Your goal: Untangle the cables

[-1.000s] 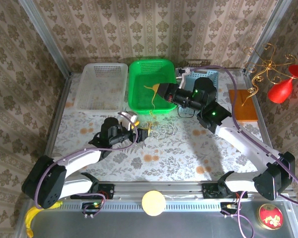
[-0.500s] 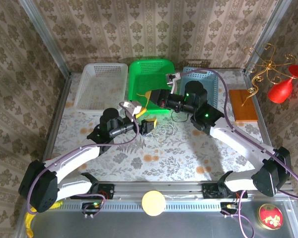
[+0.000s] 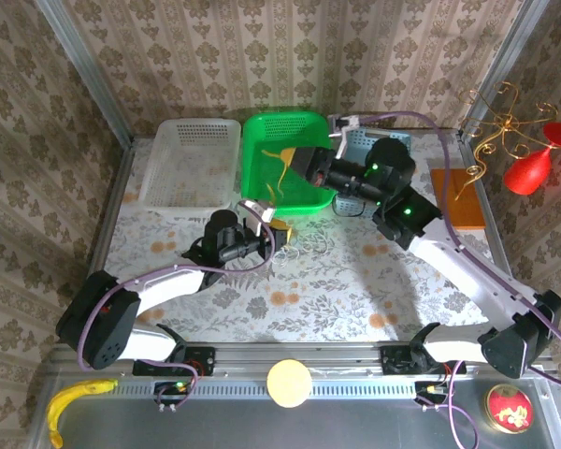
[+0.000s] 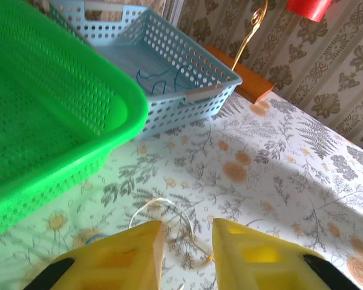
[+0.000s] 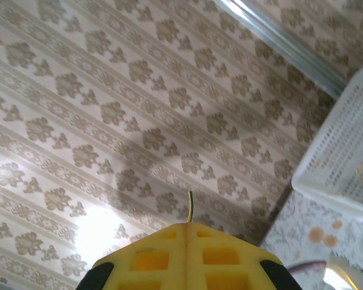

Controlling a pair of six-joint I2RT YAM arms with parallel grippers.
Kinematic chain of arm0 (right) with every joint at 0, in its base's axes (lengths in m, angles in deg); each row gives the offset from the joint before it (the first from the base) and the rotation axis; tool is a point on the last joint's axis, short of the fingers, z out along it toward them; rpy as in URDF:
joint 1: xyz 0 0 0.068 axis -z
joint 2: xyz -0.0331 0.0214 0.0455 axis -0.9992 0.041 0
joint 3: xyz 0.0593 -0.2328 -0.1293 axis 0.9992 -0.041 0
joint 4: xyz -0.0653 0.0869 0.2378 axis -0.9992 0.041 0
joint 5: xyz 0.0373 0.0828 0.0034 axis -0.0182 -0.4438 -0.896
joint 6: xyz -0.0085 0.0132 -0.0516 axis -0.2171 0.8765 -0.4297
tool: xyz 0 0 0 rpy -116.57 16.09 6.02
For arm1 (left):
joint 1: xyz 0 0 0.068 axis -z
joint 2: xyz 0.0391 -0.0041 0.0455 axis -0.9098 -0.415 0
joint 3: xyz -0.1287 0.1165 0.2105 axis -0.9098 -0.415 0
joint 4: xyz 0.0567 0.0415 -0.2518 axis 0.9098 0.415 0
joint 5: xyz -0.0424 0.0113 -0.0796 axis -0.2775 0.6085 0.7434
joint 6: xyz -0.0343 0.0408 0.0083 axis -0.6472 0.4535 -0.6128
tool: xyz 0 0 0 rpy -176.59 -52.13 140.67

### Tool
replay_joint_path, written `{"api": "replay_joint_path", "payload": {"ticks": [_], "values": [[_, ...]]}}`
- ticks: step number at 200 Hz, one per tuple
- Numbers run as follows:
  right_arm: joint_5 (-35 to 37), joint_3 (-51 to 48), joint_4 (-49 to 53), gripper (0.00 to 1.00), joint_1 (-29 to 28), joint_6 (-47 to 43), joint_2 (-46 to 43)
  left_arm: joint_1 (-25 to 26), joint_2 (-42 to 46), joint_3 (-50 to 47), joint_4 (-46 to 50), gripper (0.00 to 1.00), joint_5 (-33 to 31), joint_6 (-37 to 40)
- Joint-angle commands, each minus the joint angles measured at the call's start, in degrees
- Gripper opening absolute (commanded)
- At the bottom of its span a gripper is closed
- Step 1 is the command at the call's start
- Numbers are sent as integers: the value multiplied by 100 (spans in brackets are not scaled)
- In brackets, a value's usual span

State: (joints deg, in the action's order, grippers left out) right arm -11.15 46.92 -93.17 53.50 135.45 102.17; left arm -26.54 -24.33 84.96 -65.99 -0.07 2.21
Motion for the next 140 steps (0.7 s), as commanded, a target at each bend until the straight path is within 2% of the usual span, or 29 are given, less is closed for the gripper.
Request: {"api": "replay_joint_path", "payload": {"ticks": [1, 38, 80, 140], "values": [[57, 279, -75, 0, 146, 78, -293, -4, -34, -244, -528, 26, -81, -164], [144, 270, 43, 0, 286, -44, -495, -21, 82, -429, -562, 27, -109, -223], [178, -280, 133, 0, 342, -326, -672, -76, 745, -409, 30, 57, -256, -268], [268, -1371, -33, 0, 383, -539, -754, -297, 2460, -508, 1086, 79, -499, -462]]}}
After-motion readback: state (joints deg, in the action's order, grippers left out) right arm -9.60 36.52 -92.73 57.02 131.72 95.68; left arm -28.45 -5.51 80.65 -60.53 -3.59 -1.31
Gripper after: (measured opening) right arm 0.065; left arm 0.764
